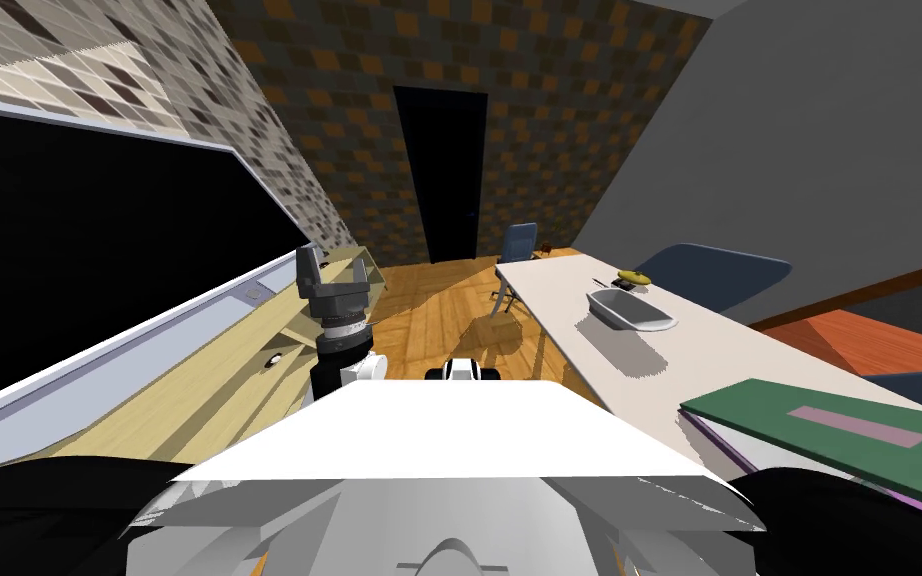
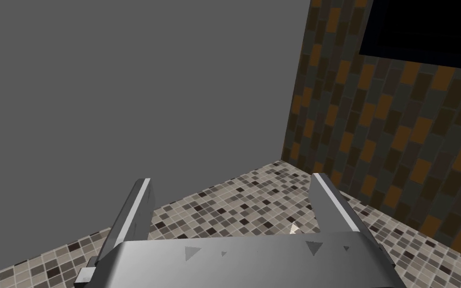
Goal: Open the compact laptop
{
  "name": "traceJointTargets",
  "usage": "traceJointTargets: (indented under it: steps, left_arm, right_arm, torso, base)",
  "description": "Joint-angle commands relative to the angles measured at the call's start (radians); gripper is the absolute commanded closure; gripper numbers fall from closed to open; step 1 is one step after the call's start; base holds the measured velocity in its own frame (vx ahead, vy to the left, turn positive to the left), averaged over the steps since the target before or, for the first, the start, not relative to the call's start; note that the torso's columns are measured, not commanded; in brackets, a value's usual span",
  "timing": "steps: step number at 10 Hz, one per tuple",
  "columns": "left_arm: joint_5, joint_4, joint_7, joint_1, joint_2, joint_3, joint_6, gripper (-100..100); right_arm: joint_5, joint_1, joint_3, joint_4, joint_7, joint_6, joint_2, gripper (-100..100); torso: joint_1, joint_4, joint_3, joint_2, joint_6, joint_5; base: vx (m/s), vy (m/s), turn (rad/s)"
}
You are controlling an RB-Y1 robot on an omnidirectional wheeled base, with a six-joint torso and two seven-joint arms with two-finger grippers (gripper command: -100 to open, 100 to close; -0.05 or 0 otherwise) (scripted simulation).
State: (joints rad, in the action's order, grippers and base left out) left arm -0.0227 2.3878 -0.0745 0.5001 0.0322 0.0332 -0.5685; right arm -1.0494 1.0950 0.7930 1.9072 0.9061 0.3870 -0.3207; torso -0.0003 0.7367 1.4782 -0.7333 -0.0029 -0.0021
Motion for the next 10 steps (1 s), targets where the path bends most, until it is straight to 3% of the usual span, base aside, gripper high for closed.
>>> traceJointTargets:
  steps: [1, 9, 10]
  left_arm:
    - [0.000, 0.000, 0.000, 0.000, 0.000, 0.000, 0.000, 0]
    - [0.000, 0.000, 0.000, 0.000, 0.000, 0.000, 0.000, 0]
    - [0.000, 0.000, 0.000, 0.000, 0.000, 0.000, 0.000, 0]
  right_arm:
    - [-0.012, -0.073, -0.013, -0.016, -0.014, 0.006, 0.011, 100]
    - [-0.047, -0.276, -0.036, -0.064, -0.064, 0.029, 0.055, 100]
    - [-0.012, -0.227, -0.020, -0.050, -0.067, 0.014, 0.039, -100]
  torso:
    - [-0.001, 0.000, 0.001, 0.001, -0.001, 0.000]
    - [0.000, 0.001, -0.002, -0.005, 0.003, 0.002]
    - [0.001, 0.001, -0.001, -0.004, 0.003, 0.003]
  base:
    - [-0.082, -0.004, 0.008]
    - [-0.120, -0.011, 0.012]
    - [0.008, 0.004, -0.044]
